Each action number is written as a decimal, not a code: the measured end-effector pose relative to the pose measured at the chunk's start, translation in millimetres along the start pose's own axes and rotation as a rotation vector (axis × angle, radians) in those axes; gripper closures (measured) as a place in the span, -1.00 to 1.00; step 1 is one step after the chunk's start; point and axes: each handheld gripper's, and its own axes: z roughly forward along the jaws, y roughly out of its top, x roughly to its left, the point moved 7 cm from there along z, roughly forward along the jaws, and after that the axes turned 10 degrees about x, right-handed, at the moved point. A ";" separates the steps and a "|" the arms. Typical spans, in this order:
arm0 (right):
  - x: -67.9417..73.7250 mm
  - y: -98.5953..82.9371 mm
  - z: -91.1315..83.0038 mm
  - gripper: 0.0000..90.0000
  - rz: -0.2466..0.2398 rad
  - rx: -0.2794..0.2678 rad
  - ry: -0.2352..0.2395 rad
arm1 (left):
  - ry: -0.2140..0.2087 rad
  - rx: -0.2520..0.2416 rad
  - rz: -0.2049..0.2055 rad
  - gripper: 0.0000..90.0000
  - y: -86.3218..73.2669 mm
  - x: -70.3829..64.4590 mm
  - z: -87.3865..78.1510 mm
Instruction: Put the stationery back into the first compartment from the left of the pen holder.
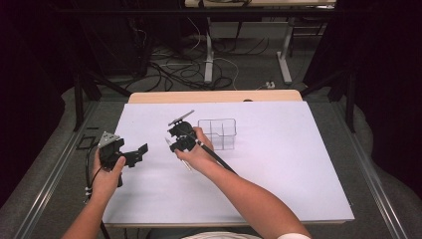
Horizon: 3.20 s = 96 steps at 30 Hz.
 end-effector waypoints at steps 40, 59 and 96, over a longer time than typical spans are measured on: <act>-88.1 57.7 -86.1 0.79 0.103 -0.404 -0.240 | -0.006 -0.002 -0.008 -1.00 0.3 0.2 -0.6; -94.8 60.9 -62.9 0.79 0.100 -0.401 -0.282 | -0.007 -0.004 -0.006 -1.00 0.5 1.7 -0.3; -97.2 44.0 -38.9 0.78 0.060 -0.407 -0.284 | -0.006 0.003 0.000 -1.00 0.0 1.9 0.6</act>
